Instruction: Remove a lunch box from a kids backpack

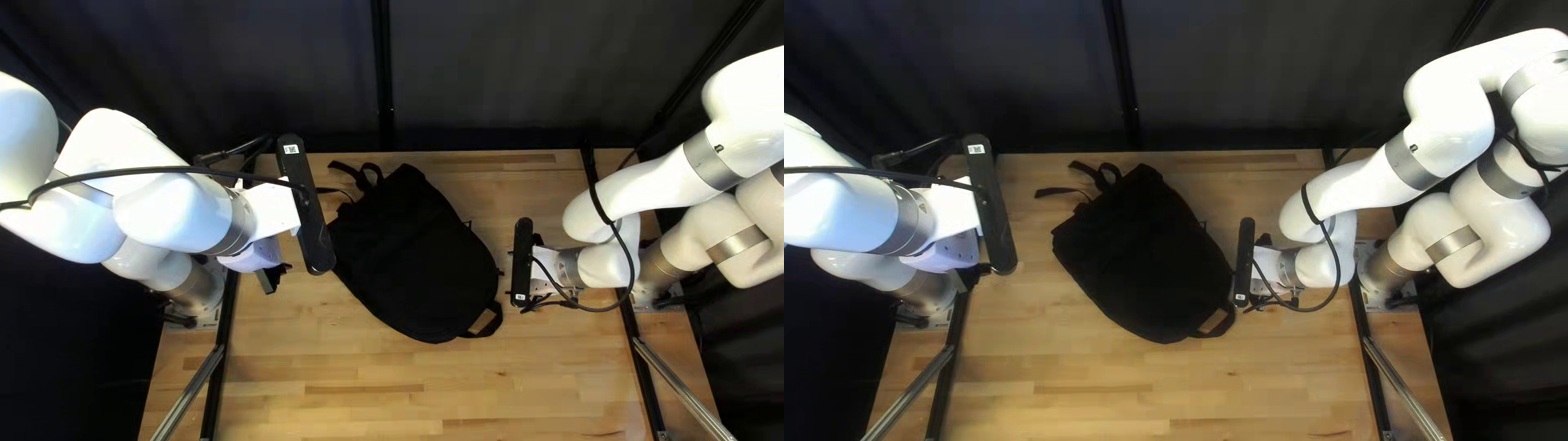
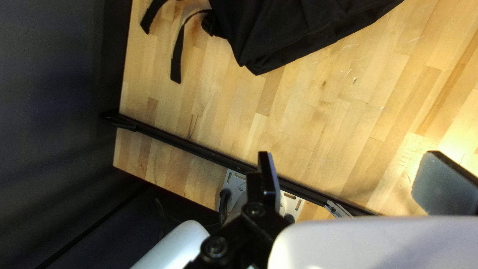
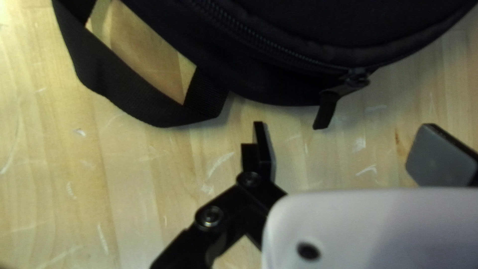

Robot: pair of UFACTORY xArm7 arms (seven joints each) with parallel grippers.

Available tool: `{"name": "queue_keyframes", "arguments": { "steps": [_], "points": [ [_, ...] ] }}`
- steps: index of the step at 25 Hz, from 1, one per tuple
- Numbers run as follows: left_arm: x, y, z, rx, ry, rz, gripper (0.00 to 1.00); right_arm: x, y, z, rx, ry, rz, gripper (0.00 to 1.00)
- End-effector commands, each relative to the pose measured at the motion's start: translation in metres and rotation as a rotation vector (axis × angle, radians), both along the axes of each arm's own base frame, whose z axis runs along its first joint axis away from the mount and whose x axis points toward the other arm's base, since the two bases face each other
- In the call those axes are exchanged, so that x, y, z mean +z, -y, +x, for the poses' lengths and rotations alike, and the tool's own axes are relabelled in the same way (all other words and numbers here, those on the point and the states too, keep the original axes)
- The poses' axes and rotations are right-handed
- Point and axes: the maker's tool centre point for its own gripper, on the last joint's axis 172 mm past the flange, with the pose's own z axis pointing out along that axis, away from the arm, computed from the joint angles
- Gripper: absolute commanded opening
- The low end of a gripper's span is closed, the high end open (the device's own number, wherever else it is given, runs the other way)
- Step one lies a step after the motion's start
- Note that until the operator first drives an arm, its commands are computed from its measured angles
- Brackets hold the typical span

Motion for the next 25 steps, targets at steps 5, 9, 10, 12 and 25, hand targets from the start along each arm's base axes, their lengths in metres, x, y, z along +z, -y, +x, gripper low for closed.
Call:
{"name": "queue_keyframes", "arguments": {
  "steps": [5,9,10,12,25],
  "points": [
    [0.000,0.000,0.000,0.000,0.000,0.000,1.00,-0.003,-0.035,-0.013,-0.038,-0.062,0.046,1.00],
    [0.000,0.000,0.000,0.000,0.000,0.000,1.00,-0.018,-0.026,-0.008,-0.024,-0.094,0.065,1.00],
    [0.000,0.000,0.000,0.000,0.000,0.000,1.00,-0.019,-0.025,-0.007,-0.021,-0.096,0.067,1.00],
    [0.000,0.000,0.000,0.000,0.000,0.000,1.00,-0.023,-0.018,0.000,-0.010,-0.102,0.069,1.00],
    [0.000,0.000,0.000,0.000,0.000,0.000,1.00,-0.024,0.008,0.020,0.064,-0.092,0.067,0.44]
  ]
}}
